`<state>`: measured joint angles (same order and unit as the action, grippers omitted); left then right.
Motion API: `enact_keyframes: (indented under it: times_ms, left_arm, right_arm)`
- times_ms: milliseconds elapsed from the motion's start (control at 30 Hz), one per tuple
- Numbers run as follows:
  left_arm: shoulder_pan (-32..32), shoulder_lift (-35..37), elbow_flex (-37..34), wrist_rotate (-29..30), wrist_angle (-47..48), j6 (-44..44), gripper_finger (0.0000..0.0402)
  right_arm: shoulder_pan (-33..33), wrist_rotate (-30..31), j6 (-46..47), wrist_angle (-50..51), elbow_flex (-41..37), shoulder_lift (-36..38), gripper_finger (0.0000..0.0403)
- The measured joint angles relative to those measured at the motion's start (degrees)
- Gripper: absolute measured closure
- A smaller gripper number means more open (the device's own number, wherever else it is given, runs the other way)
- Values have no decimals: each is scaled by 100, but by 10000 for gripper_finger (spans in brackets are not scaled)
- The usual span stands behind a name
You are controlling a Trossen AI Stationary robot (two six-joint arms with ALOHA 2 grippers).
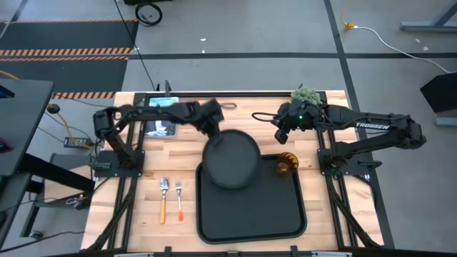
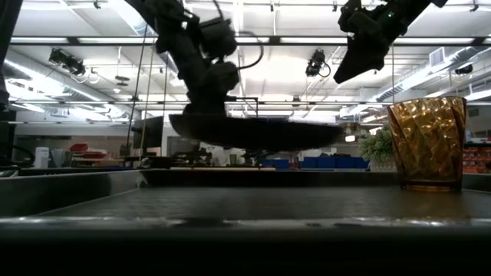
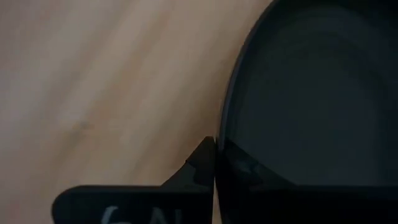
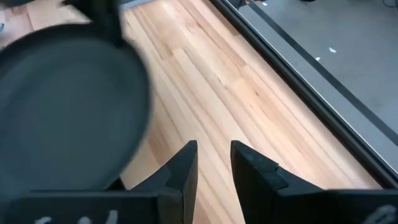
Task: Pick and place plate/cup/fork/spoon on tray
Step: Put the black plate on the black serving tray to the bottom of the brown glass
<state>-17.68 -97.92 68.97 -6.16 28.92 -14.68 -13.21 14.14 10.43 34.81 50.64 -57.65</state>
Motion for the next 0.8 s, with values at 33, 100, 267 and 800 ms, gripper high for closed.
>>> enact_keyframes:
  times_ms: [33, 100, 267, 800]
  left_arm:
    - [172, -49, 0, 78, -96, -112, 389]
    - [491, -150, 0, 186, -262, -306, 389]
    - [1112, -492, 123, 204, -462, -570, 389]
    - [2095, -2136, 2106, 303, -32, -421, 388]
  right_arm:
    - [-49, -39, -23, 3, -1, 0, 300]
    - [-122, -122, -121, -1, -1, -2, 300]
    - [-235, -330, -167, -4, -1, -4, 300]
    - [-243, -342, -165, -29, -1, -7, 300]
